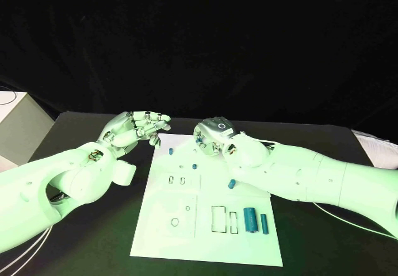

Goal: Assemble the parts on the task board

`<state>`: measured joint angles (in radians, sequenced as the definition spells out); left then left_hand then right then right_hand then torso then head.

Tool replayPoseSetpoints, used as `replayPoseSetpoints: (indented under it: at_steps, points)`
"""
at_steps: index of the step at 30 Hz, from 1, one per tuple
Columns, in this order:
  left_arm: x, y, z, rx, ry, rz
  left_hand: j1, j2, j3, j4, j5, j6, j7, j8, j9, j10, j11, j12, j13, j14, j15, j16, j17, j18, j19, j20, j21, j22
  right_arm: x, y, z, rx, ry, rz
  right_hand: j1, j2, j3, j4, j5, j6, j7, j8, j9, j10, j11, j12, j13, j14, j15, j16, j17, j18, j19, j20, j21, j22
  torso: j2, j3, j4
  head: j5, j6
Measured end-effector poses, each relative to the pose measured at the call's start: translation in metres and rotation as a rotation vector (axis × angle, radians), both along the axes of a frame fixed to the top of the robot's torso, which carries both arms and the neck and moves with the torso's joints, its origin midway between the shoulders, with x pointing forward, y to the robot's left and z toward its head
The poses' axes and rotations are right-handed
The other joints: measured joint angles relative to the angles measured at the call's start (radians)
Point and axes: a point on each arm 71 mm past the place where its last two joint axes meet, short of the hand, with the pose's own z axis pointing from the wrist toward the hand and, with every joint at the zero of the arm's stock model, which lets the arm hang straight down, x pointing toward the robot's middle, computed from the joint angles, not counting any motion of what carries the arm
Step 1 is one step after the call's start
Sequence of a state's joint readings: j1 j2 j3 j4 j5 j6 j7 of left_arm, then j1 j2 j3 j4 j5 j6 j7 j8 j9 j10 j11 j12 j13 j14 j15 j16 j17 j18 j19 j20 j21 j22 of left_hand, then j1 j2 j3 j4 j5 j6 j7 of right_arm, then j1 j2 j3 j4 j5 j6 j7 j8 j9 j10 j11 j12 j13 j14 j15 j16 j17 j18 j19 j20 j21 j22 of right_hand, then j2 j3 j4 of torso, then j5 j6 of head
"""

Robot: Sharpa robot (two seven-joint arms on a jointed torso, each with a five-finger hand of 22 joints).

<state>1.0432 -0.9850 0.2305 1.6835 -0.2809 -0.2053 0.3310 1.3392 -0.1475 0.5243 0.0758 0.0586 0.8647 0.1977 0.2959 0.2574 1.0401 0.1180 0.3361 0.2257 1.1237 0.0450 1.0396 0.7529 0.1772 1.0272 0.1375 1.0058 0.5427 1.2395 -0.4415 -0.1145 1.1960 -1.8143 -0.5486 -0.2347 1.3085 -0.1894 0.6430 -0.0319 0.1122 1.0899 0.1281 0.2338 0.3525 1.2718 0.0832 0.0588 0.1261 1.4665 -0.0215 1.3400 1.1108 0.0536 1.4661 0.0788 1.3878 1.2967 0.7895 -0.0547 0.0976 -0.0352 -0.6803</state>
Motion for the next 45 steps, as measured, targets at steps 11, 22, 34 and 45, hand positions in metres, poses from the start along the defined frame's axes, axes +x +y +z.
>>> replayPoseSetpoints:
  at_steps: [11,22,34,45]
  points:
    - [0.0,0.001,0.0,0.002,0.0,0.001,0.0,0.0,0.0,0.0,0.0,0.0,0.0,0.0,0.0,0.0,0.0,0.0,0.0,0.0,0.0,0.0,0.0,0.0,0.0,0.0,0.0,0.0,0.001,0.0,-0.001,-0.009,0.004,0.0,-0.007,-0.007,0.012,0.012,-0.003,-0.069,0.026,-0.046,-0.005,-0.067,-0.002,0.007,0.015,-0.004,0.015,-0.035,-0.078,0.002,-0.028,0.017,-0.05,-0.068,0.0,0.0002,0.0,0.001,-0.002]
    - [0.0,0.001,0.0,0.003,0.0,0.002,0.0,0.0,0.0,0.0,0.0,0.0,0.0,0.0,0.001,0.0,0.0,0.0,0.0,0.0,0.0,0.0,0.0,0.0,0.0,0.0,0.0,0.001,0.002,-0.003,-0.002,-0.016,0.01,-0.001,-0.034,-0.053,-0.057,0.029,-0.016,-0.117,0.03,-0.084,-0.012,-0.202,0.02,0.004,-0.034,-0.023,0.034,-0.112,-0.204,0.039,-0.074,0.031,-0.166,-0.212,0.0,0.0005,-0.0007,0.001,-0.002]
    - [0.001,0.003,-0.001,0.006,0.001,0.008,0.0,0.0,0.0,0.0,0.0,-0.003,-0.003,0.006,0.002,-0.006,0.006,0.005,0.001,0.0,0.0,0.0,0.0,0.0,0.0,0.0,0.0,0.002,-0.009,-0.03,0.006,0.017,0.008,-0.005,-0.022,-0.048,-0.117,0.048,-0.016,-0.118,0.029,-0.093,-0.016,-0.203,0.015,0.009,-0.039,-0.023,0.034,-0.118,-0.216,0.039,-0.074,0.031,-0.182,-0.221,-0.001,0.0019,-0.0018,0.001,0.008]
    - [0.005,0.008,-0.003,0.01,0.003,0.023,0.0,0.0,0.0,0.0,0.0,-0.003,-0.003,0.006,0.001,-0.005,0.006,0.005,0.001,0.0,0.0,0.0,0.0,0.0,0.0,0.0,0.0,0.002,-0.02,-0.088,0.037,0.14,0.069,-0.08,-0.005,-0.079,-0.246,0.099,0.049,-0.148,0.009,-0.131,-0.024,0.058,-0.029,0.217,0.136,0.0,-0.008,-0.05,-0.112,0.039,-0.024,-0.004,-0.109,-0.112,-0.01,0.0088,-0.0183,-0.003,0.022]
